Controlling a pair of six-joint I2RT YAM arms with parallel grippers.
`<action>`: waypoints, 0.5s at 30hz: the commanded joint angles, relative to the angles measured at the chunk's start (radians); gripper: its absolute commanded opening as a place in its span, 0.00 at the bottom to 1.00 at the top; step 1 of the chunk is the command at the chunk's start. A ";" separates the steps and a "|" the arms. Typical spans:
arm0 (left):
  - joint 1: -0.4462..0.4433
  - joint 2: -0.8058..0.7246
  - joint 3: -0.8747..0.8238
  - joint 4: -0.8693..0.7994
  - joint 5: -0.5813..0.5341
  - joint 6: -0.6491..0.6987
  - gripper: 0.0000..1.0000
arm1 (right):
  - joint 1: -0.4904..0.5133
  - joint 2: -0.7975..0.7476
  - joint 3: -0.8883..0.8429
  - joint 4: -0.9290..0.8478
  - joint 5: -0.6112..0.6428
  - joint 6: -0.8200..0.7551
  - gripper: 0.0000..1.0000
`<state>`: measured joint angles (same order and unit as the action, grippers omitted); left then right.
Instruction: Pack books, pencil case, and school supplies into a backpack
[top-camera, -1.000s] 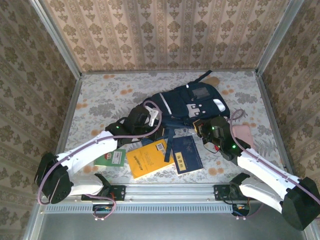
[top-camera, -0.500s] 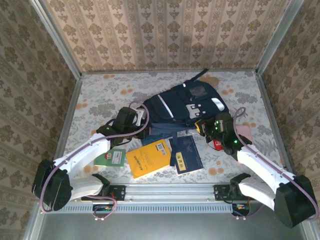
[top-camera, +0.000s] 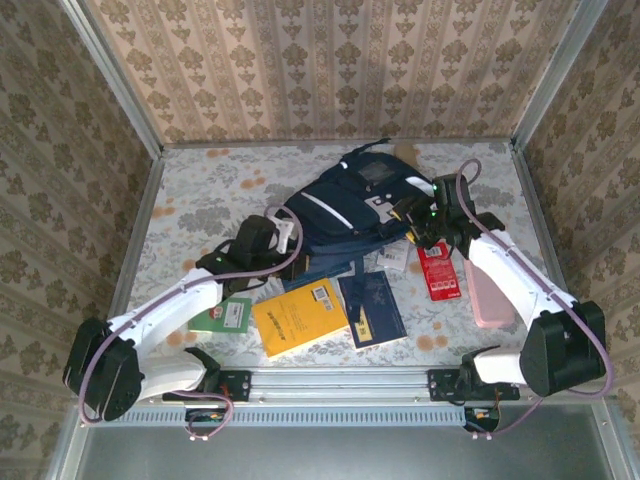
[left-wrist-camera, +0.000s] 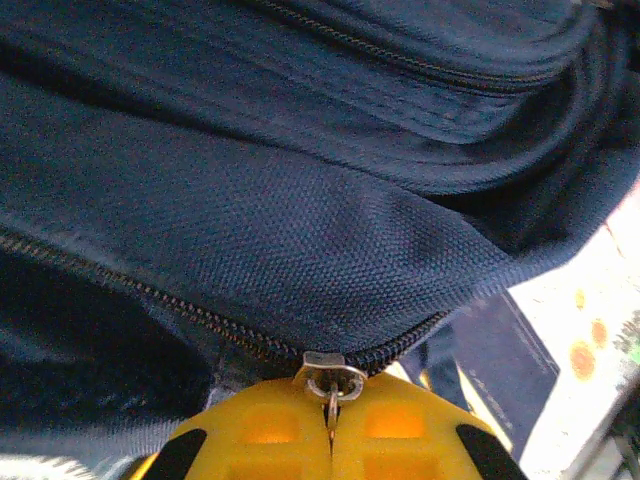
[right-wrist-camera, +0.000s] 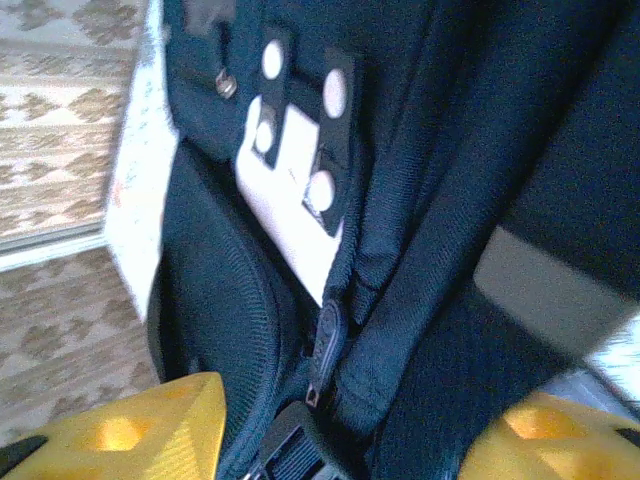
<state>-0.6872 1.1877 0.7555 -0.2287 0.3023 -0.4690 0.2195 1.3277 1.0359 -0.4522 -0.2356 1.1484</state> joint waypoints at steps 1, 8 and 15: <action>-0.034 0.022 0.049 0.094 0.032 -0.045 0.00 | 0.003 -0.016 0.092 -0.266 0.151 -0.100 0.65; -0.095 0.118 0.130 0.136 0.018 -0.086 0.00 | 0.132 -0.165 0.033 -0.307 0.127 0.029 0.64; -0.163 0.191 0.206 0.134 -0.003 -0.086 0.00 | 0.340 -0.225 -0.125 -0.016 0.060 0.330 0.59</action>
<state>-0.8349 1.3773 0.8986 -0.1703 0.3092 -0.5449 0.5228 1.0992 0.9699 -0.5858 -0.1524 1.3193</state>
